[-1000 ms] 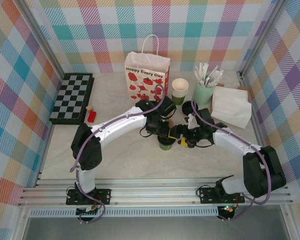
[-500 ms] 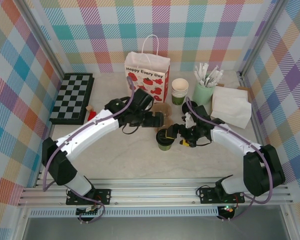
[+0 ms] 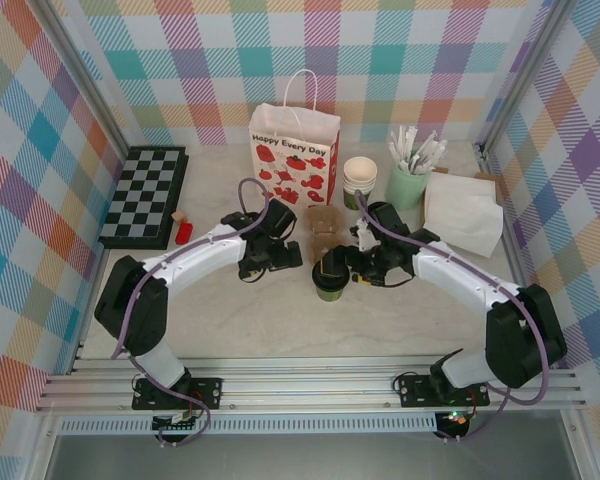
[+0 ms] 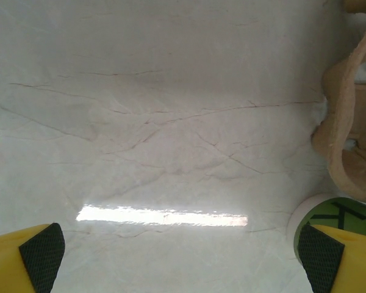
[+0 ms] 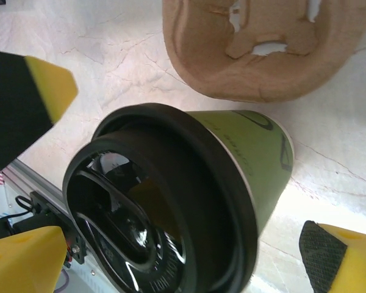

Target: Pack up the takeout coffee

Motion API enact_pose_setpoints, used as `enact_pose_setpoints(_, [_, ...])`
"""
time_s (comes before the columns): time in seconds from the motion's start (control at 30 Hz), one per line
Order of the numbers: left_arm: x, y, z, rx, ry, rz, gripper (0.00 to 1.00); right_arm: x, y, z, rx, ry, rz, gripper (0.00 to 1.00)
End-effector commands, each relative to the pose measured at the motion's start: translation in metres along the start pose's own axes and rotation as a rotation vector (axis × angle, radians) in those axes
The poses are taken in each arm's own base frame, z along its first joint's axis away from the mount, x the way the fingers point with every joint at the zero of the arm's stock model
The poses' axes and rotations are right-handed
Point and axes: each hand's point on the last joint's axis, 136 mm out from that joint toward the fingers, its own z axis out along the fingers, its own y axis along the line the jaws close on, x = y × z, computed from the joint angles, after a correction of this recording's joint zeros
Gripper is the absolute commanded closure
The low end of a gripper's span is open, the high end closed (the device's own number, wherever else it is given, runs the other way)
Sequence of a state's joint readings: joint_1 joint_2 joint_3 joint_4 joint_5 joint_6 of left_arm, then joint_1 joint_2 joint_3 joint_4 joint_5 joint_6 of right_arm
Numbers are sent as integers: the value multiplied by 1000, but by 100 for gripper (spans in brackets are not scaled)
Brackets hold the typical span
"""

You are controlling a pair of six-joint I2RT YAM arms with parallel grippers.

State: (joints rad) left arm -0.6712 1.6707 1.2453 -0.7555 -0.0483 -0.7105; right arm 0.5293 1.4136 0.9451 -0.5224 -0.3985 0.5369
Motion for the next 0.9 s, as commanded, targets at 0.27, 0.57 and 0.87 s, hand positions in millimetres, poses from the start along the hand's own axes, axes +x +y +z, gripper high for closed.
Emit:
enact_pose_setpoints(0.27, [23,-28,17,69,80,37,0,-1,14,14,33,38,-61,0])
enact_pose_setpoints(0.57, [24,-23,16,42,77,45,0,5,0,21,104,58,-40,0])
enact_pose_setpoints(0.87, [22,-14,10,12,57,48,0,17,25,3,-2,60,-188,0])
